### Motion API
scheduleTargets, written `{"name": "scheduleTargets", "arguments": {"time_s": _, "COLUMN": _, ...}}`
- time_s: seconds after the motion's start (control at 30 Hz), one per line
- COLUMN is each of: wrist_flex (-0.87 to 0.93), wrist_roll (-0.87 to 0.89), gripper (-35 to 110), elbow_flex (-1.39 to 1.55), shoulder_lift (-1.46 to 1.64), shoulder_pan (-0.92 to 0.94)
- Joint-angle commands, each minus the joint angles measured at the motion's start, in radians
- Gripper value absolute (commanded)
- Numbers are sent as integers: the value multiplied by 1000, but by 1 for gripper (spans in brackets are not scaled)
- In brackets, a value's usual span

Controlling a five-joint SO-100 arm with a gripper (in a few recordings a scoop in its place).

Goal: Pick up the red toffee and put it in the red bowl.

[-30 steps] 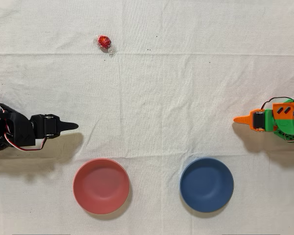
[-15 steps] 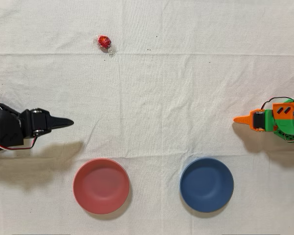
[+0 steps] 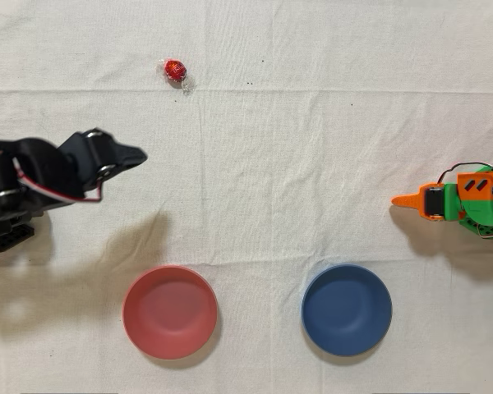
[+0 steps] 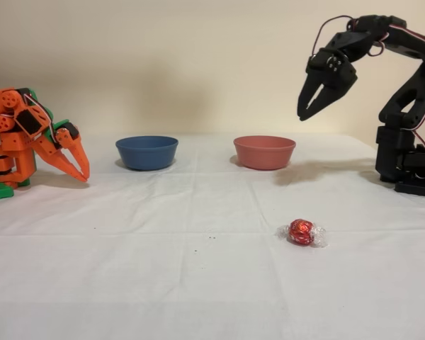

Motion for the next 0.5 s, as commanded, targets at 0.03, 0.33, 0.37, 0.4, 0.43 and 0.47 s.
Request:
{"name": "scheduleTargets", "arguments": {"time_s": 0.03, "wrist_flex": 34, "wrist_roll": 3, "gripper": 1, "elbow_flex": -176, "shoulder_lift": -104, "shoulder_pan": -46}}
{"name": "scheduleTargets", "arguments": {"time_s": 0.33, "wrist_flex": 97, "wrist_roll": -206, "gripper": 1, "elbow_flex": -279, "shoulder_lift": -252, "shoulder_pan": -138}}
{"name": "scheduleTargets", "arguments": {"time_s": 0.37, "wrist_flex": 104, "wrist_roll": -235, "gripper": 1, "elbow_flex": -285, "shoulder_lift": -267, "shoulder_pan": -153}}
{"name": "scheduleTargets", "arguments": {"time_s": 0.4, "wrist_flex": 110, "wrist_roll": -253, "gripper": 1, "elbow_flex": -298, "shoulder_lift": -288, "shoulder_pan": -167}}
{"name": "scheduleTargets", "arguments": {"time_s": 0.43, "wrist_flex": 120, "wrist_roll": -267, "gripper": 1, "elbow_flex": -314, "shoulder_lift": -311, "shoulder_pan": -181}}
{"name": "scheduleTargets", "arguments": {"time_s": 0.47, "wrist_flex": 133, "wrist_roll": -279, "gripper": 1, "elbow_flex": -333, "shoulder_lift": -336, "shoulder_pan": -195}}
